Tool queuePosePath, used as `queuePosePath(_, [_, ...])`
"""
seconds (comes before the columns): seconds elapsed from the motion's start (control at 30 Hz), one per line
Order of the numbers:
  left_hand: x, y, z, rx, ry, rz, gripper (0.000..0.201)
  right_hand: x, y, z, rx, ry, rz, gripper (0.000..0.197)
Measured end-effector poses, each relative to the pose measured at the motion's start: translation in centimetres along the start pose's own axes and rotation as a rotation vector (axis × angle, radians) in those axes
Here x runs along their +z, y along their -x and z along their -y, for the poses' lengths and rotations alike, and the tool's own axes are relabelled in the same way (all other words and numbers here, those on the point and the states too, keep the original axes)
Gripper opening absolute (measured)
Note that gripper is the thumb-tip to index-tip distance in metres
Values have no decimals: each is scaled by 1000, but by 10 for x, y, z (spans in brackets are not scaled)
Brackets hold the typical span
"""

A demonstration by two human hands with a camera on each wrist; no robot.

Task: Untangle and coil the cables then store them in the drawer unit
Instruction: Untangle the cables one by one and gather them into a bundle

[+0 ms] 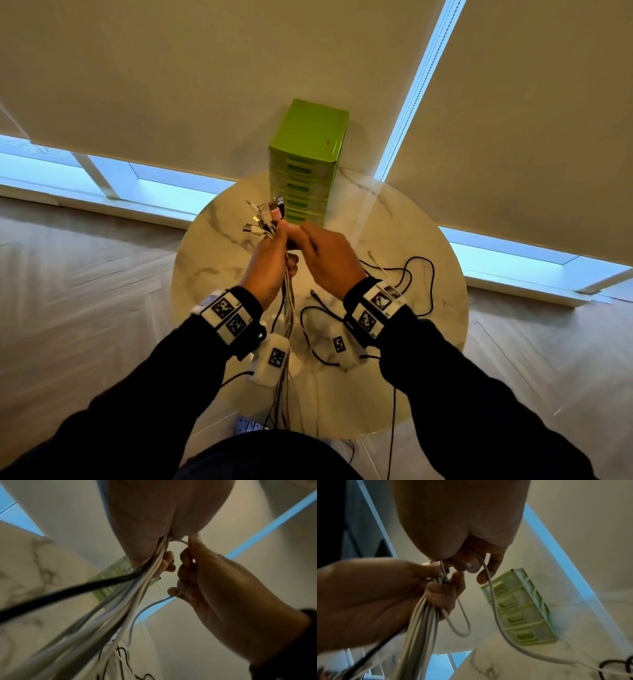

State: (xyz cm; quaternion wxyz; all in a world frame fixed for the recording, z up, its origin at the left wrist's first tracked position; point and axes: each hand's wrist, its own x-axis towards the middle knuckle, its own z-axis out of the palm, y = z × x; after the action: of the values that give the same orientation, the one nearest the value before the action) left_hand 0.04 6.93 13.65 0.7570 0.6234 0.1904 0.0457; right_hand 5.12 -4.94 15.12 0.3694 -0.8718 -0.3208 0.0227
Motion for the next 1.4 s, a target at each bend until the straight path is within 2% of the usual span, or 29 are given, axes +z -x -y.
queuePosePath(0.07, [-2,-2,-2,-43,128,-25,53,5,4,0,-46,84,86,41])
queuePosePath(0.13, [-3,-4,-8,-34,251,-85,46,6,11,-4,-42,16,181,40])
queuePosePath(0.23, [-1,-8,-14,43,324,-123,41,3,24,-10,63,-187,354,49])
queuePosePath(0.33, [-7,-15,-23,90,393,-170,38,3,40,-26,194,-234,540,66])
queuePosePath(0.43, [-22,-23,-46,119,487,-164,37,7,62,-51,279,-256,658,63])
queuePosePath(0.57, [-47,-33,-69,198,376,-210,35,6,80,-83,354,-268,584,52])
queuePosePath(0.7, [-54,-38,-68,265,253,-216,33,-4,70,-119,447,31,503,40])
queuePosePath(0.8, [-43,-33,-48,249,67,-184,37,-12,43,-120,424,193,285,43])
queuePosePath(0.87, [-29,-25,-32,210,-97,-107,36,-14,21,-100,378,148,116,43])
queuePosePath(0.93, [-13,-16,-19,148,-200,-41,41,-12,5,-73,296,49,23,40])
queuePosePath(1.0, [-4,-9,-11,115,-208,4,44,-10,-4,-44,181,-72,29,34])
queuePosePath(1.1, [0,-6,-11,100,-196,54,39,-6,-4,-14,79,-201,137,33])
queuePosePath(1.27, [-7,-19,-8,53,-51,-15,50,-4,2,-19,83,-272,301,36])
queuePosePath(1.4, [-10,-21,-12,174,-25,-25,36,-6,12,-39,112,-238,405,36])
